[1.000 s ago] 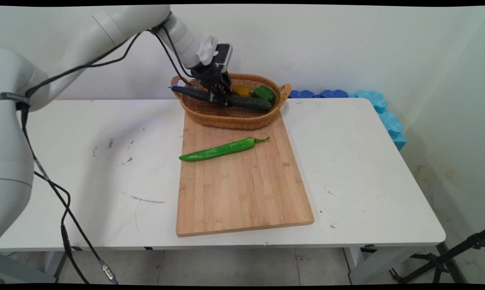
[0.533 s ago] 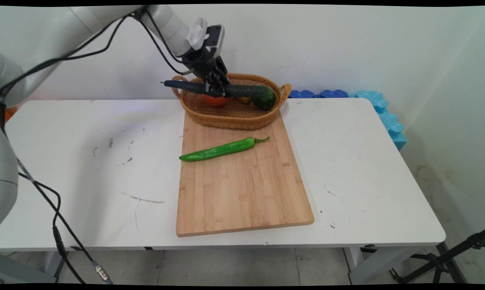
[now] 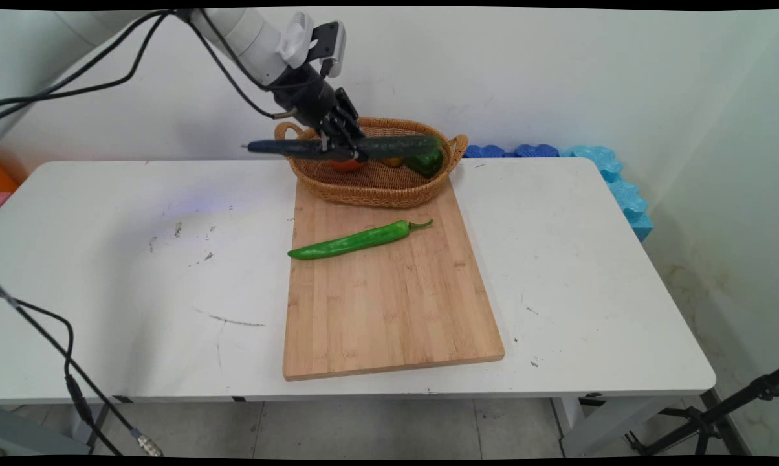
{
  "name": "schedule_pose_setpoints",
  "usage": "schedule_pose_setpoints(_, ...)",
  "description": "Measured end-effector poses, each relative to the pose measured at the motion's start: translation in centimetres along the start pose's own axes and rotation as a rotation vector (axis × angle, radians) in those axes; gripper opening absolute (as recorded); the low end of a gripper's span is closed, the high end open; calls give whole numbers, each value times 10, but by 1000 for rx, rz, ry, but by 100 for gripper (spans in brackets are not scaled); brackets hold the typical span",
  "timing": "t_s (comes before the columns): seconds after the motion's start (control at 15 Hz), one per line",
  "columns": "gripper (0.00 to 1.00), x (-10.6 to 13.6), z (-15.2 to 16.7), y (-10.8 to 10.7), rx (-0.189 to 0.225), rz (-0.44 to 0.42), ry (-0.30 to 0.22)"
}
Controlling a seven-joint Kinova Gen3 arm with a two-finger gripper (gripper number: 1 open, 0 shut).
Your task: Place the picked object on the cutting board
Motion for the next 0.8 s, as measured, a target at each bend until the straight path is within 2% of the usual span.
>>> schedule_pose_setpoints(0.47, 0, 3, -1, 63, -38, -177, -19)
schedule_pose_setpoints(0.8, 0, -2, 16, 90, -45, -299, -52)
